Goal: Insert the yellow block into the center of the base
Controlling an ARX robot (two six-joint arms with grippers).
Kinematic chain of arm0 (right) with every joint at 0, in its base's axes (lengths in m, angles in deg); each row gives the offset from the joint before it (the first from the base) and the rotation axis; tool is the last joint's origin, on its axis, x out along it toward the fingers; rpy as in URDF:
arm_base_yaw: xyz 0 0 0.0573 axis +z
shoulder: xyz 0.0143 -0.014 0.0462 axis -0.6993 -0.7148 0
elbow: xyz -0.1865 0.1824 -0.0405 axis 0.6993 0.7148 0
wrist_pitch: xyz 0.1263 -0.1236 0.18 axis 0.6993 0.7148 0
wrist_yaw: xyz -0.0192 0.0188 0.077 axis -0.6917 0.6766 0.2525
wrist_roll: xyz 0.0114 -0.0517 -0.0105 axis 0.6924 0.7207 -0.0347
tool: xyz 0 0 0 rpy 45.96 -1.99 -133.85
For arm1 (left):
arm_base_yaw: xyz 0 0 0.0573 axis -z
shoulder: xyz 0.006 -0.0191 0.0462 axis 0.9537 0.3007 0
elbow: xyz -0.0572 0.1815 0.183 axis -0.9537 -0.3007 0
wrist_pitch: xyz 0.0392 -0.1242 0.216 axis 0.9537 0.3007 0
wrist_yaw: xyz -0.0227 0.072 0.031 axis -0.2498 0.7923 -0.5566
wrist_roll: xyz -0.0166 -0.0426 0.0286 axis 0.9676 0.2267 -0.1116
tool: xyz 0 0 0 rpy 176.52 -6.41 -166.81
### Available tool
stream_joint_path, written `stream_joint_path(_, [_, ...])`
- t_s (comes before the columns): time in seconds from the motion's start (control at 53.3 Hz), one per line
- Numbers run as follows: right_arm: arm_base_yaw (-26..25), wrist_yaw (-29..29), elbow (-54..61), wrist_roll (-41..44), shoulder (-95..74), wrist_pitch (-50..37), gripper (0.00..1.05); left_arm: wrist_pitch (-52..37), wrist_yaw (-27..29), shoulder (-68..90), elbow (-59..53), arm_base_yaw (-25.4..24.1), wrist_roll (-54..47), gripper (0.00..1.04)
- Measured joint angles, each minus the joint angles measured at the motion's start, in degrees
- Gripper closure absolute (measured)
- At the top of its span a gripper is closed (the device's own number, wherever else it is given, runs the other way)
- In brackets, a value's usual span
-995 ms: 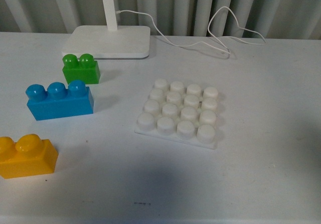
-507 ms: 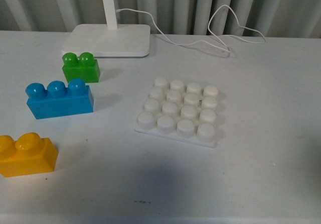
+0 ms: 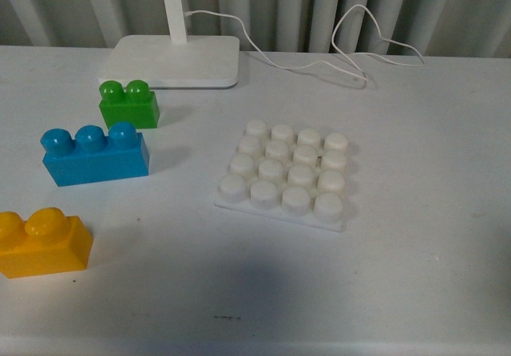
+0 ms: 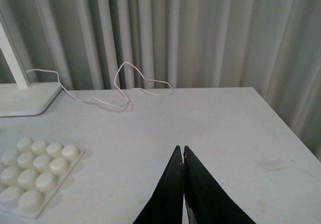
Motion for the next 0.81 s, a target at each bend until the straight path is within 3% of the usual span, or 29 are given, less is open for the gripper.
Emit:
stream_joint_path(0.094, [0.0, 0.0, 0.0, 0.0, 1.7, 1.6, 1.04, 0.0, 0.0, 0.0, 0.0, 0.0, 0.0, 0.06])
stream_joint_path(0.169, [0.0, 0.0, 0.0, 0.0, 9.0, 11.0, 1.04, 0.0, 0.0, 0.0, 0.0, 0.0, 0.0, 0.06])
stream_joint_path(0.469, [0.0, 0.0, 0.0, 0.0, 11.5, 11.8, 1.04, 0.0, 0.0, 0.0, 0.0, 0.0, 0.0, 0.06])
stream_joint_path(0.807, [0.0, 0.0, 0.0, 0.1, 11.5, 11.8, 0.44, 0.0, 0.0, 0.0, 0.0, 0.0, 0.0, 0.06])
